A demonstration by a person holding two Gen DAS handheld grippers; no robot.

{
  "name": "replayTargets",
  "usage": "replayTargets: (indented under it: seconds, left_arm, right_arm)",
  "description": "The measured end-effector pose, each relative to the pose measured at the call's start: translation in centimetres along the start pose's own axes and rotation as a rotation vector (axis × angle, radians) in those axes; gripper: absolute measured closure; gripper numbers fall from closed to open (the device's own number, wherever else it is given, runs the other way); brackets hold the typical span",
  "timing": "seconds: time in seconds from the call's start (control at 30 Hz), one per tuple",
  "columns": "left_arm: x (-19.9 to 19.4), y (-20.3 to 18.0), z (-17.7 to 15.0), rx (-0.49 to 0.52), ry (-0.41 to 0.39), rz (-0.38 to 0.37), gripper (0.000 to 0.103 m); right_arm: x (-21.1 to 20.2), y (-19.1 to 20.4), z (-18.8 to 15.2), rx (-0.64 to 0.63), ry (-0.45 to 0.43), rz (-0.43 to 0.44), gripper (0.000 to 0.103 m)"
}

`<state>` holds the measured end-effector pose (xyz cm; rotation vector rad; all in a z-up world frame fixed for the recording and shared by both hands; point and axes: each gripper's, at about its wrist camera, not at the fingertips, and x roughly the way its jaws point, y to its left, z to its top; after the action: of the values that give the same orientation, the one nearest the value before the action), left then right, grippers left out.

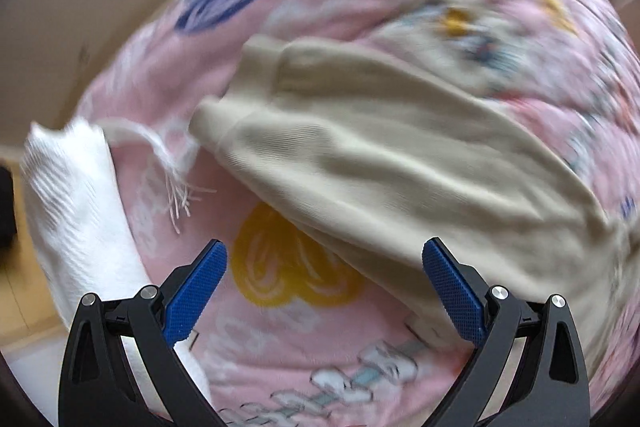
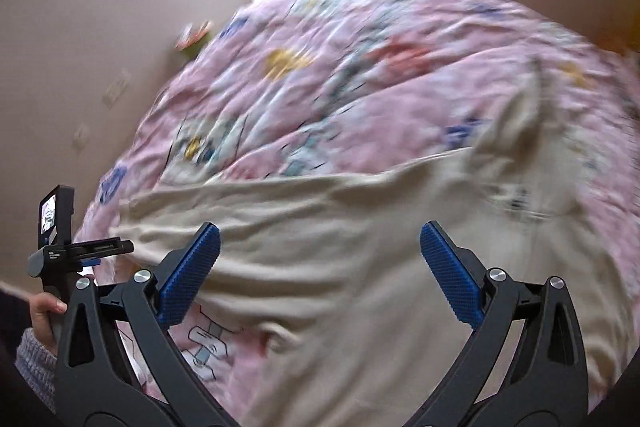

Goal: Fold large clothes
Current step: 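Grasp the beige hoodie sleeve cuff with the left gripper and lift it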

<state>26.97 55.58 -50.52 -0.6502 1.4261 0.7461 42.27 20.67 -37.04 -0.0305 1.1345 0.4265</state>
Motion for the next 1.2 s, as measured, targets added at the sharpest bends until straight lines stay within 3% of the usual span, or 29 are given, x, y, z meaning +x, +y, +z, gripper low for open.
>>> replayTargets:
  seconds: [0.13,0.2,0.37,0.4,0.43,0.53,0.7,0.77,0.9,1.2]
  left_arm:
    - [4.2,3.2,1.5,-0.125,0.002,0.002,0.008]
    - [6.0,4.4,2.4,-0.161,0.002,-0.049,0.008]
    - [8.5,5.6,4.1,-0.203,0.009,-0.135,0.009]
    - [8.4,5.6,4.4,-0.204,-0.005,-0.148,0.014]
    - [8.3,5.5,4.5,-0.201,-0.014,-0.158,0.031]
    - [7.8,4.7,4.8,-0.183,-0.025,-0.185,0.057]
    - [7.0,4.0,5.1,-0.184,-0.048,-0.160,0.093]
    - [6.9,4.3,5.2,-0.215,-0.043,-0.185,0.095]
    - [6.4,3.7,5.1,-0.178,-0.060,-0.168,0.097]
    - [0.0,0.9,3.1,-0.076,-0.213,-0.095,0.098]
  right_arm:
    - [8.4,1.2,-1.0,-0.007,0.103,0.050,0.006]
    - [11.4,1.2,-2.2,0.013,0.152,0.040,0.006]
    - [13.3,1.3,-4.3,0.023,0.184,0.051,0.006]
    - [13.6,1.5,-4.6,0.015,0.188,0.048,0.006]
    - [13.9,1.5,-4.7,0.009,0.192,0.045,0.006]
    - [14.6,1.5,-5.0,0.004,0.209,0.023,0.006]
    - [13.7,1.0,-5.0,0.030,0.180,0.027,0.006]
    - [13.4,0.7,-5.1,0.029,0.163,0.021,0.006]
    - [13.2,-0.7,-5.5,0.073,0.135,0.038,0.006]
    - [11.5,-4.4,-7.6,0.154,0.066,0.092,0.006]
